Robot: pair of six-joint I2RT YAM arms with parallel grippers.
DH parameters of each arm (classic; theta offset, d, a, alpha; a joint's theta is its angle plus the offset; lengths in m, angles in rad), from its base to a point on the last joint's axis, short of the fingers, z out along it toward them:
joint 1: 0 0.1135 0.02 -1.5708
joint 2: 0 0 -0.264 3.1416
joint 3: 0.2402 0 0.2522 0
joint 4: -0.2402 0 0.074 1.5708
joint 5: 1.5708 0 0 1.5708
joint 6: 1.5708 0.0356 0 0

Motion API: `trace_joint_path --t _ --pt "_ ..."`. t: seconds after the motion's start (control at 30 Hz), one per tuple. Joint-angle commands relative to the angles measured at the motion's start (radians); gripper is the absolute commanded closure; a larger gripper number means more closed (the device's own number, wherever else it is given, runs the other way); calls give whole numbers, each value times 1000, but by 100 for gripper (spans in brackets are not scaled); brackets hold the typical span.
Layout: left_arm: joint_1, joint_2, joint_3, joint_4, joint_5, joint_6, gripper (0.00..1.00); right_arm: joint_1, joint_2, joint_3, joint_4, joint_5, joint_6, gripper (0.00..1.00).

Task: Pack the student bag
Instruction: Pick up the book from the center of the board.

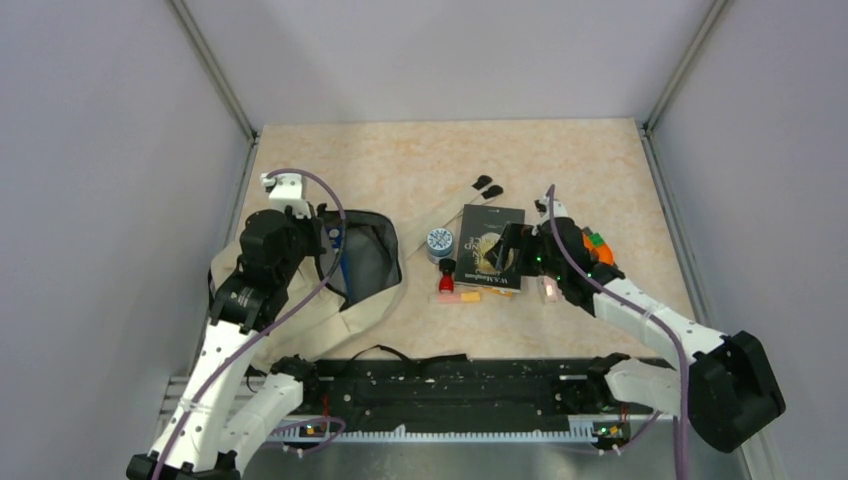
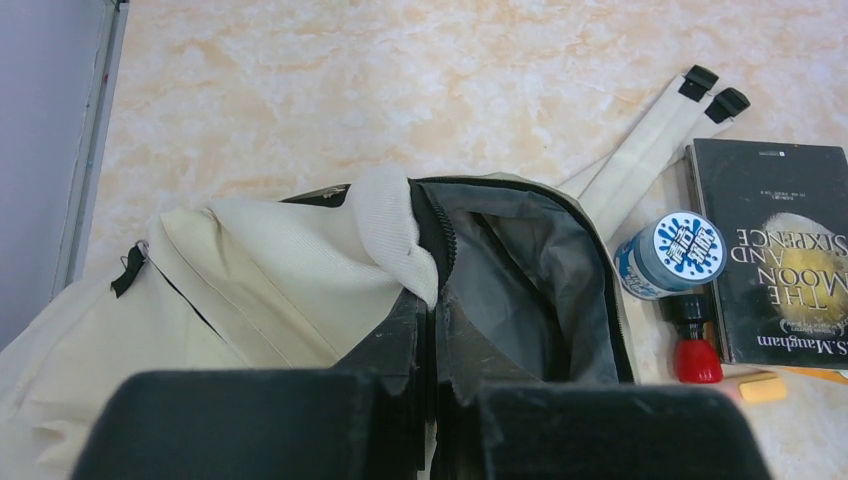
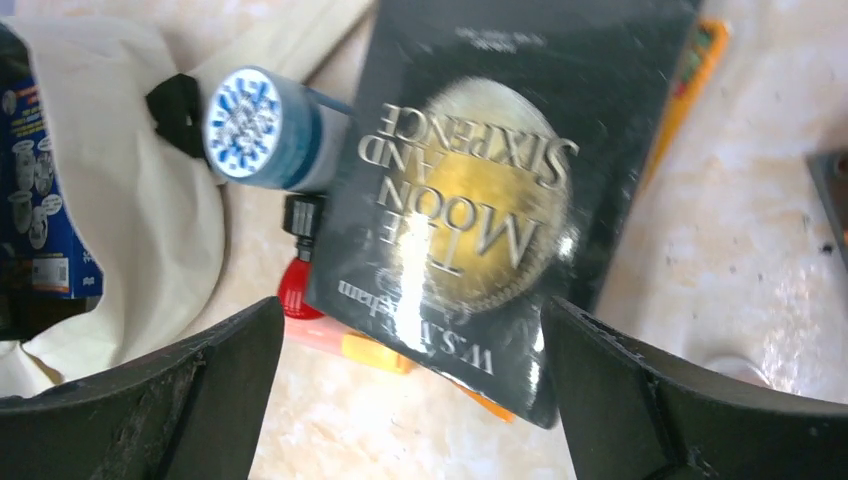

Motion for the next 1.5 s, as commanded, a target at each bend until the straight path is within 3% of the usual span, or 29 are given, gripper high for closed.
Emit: trace_joint_path --t 0.0,0.27,0.6,0.77,1.03,1.47 --pt "3 -6 1 86 10 -9 100 -122 -7 -82 35 -172 85 6" --pt "3 -8 0 85 9 -8 100 -186 15 -178 102 -247 124 13" --pt "3 -5 -1 85 9 -8 100 -190 49 -242 200 -215 140 38" --pt "3 -4 -2 85 8 -8 100 -192 88 -252 229 -205 141 64" --pt "3 -7 -2 85 11 -8 100 -251 56 -265 170 -164 105 94" --pt "3 -8 -2 85 15 -9 100 -348 -36 -276 6 -95 85 92"
